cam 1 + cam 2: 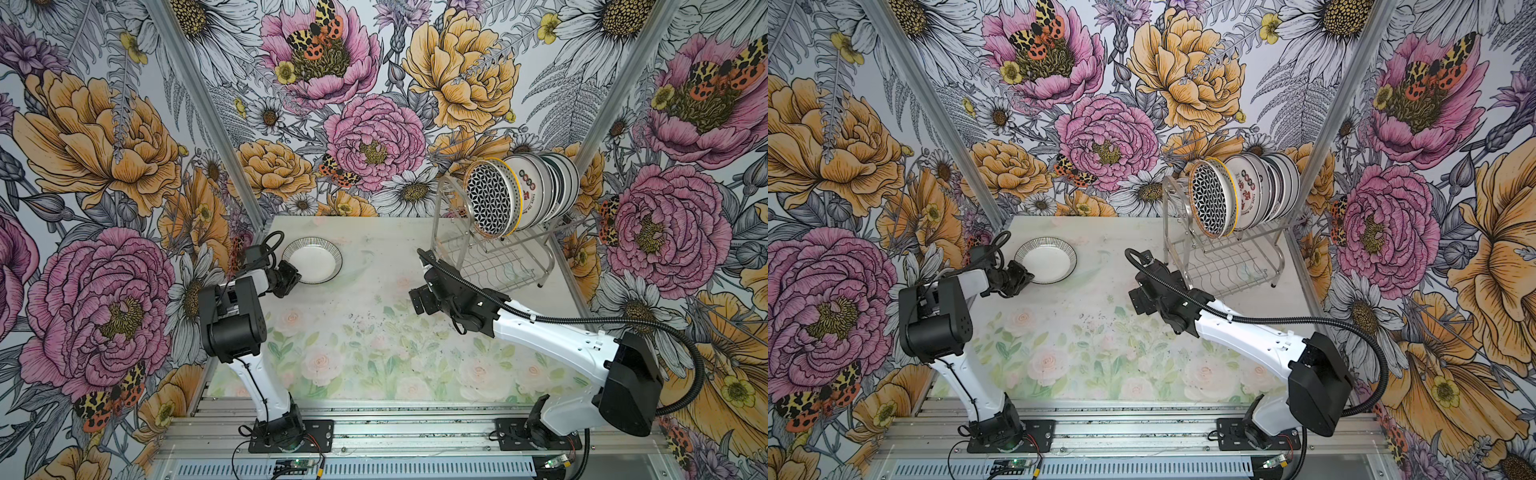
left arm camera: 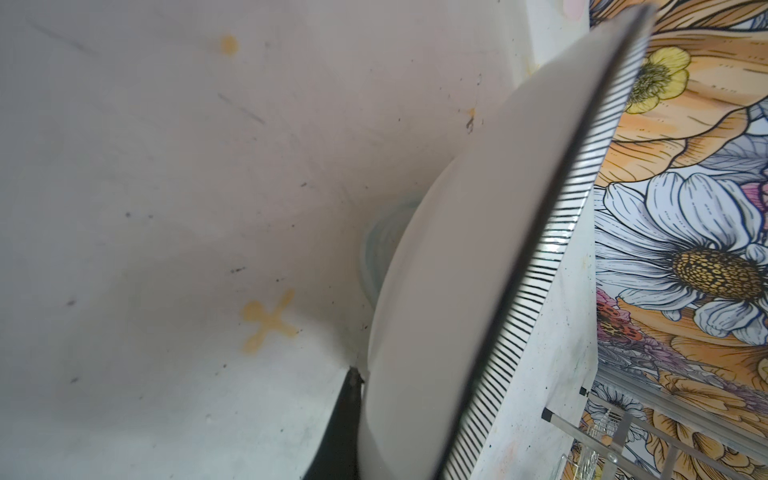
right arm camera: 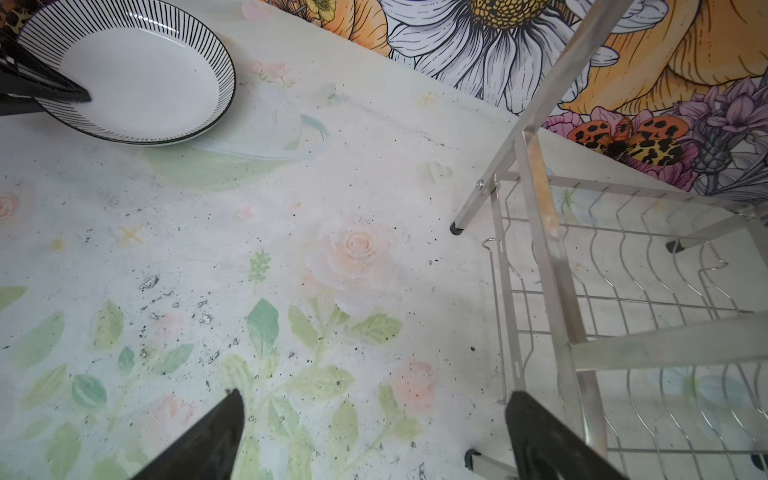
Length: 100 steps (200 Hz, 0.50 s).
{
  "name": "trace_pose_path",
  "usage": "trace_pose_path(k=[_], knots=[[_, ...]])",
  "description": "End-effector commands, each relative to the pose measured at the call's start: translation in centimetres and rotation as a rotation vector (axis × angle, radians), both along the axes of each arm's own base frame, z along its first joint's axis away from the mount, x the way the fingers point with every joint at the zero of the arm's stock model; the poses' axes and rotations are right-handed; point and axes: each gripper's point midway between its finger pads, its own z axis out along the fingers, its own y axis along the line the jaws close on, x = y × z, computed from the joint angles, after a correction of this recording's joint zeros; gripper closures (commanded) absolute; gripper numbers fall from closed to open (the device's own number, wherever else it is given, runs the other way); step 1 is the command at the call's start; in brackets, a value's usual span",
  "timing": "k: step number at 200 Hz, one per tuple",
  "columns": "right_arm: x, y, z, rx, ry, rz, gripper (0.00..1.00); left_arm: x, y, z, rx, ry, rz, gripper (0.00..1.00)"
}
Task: Unload the plates from the dish rack
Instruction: 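Release the striped plate with the left gripper while the right gripper returns to the rack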
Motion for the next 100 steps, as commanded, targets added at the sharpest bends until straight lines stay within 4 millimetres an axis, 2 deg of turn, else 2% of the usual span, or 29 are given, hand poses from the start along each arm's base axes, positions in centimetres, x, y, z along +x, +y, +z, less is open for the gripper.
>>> trace_pose_path(k=[1, 33, 100], knots=[[0.9, 0.6, 1.3, 0.012, -0.043, -0.013, 0.01, 0.9, 0.0, 1.7, 0.020, -0.080, -0.044, 0.83], [1.1, 0.8, 0.9, 0.014, -0.034, -0.026, 0.01, 0.5, -0.1, 0.4, 0.014, -0.047, -0.048, 0.64], [1.4, 1.5, 0.1, 0.002, -0.019, -0.007, 0.01, -0.1, -0.2, -0.7, 0.024, -0.015, -0.067, 0.57]])
